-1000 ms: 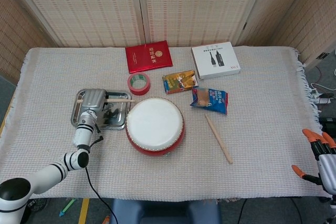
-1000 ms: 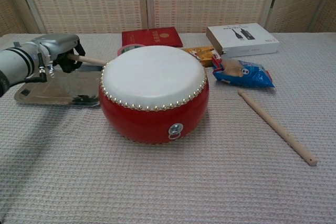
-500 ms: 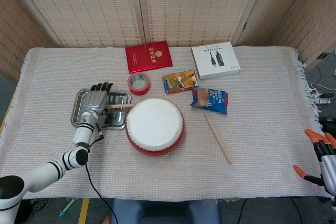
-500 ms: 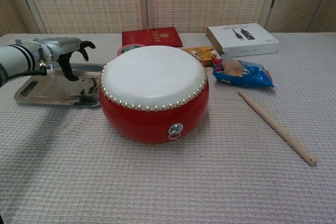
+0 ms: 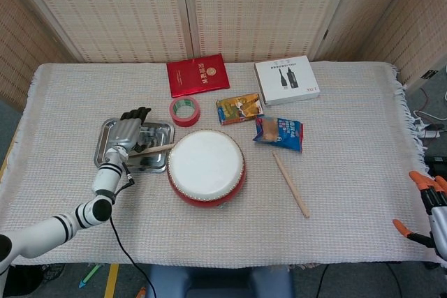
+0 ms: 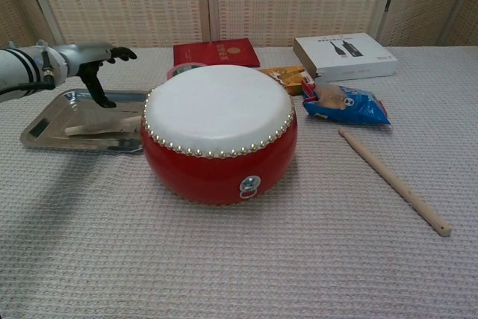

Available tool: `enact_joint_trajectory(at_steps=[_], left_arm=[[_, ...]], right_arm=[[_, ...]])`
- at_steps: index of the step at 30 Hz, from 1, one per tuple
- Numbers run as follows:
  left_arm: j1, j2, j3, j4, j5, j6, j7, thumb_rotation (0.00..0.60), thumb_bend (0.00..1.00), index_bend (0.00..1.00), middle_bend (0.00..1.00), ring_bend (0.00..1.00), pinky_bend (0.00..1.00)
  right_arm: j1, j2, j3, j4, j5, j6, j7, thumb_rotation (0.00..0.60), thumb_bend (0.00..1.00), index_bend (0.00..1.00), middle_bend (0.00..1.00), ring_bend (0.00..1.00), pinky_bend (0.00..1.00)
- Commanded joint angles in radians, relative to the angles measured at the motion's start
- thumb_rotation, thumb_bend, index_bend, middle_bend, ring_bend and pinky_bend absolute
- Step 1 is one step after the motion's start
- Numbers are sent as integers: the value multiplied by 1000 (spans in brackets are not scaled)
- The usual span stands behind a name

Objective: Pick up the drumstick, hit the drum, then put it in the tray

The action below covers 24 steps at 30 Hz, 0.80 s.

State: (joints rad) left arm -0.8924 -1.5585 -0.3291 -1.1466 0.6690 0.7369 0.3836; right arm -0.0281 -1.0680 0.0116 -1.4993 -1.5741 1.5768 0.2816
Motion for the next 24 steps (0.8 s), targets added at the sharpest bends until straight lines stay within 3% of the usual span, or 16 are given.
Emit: enact_joint_trajectory(at_steps=[1,12,14,20,24], left_arm=[[75,100,-1,-147,92,109,-67,600,270,13,41,0,59],[356,279,130,-405,362,491,-171,600,317,147,115,11,67],[412,294,165,-432,410,566,-175,600,317,157,121,15,68],[480,321,225,-463,488,642,-167,600,315,159,123,18,68],[614,323,310,-502,604,814,-192,600,313,161,123,18,68]], right_arm=[[0,7,2,1,7,-5,8,600,183,0,84,0,0],[19,6,14,54,20,-34,90,600,183,0,84,0,0],[23,2,15,65,21,-38,102,600,183,0,84,0,0],[26,-6,13,75,16,-42,110,600,183,0,84,0,0],[27,-16,1,77,-1,-45,123,600,183,0,84,0,0]])
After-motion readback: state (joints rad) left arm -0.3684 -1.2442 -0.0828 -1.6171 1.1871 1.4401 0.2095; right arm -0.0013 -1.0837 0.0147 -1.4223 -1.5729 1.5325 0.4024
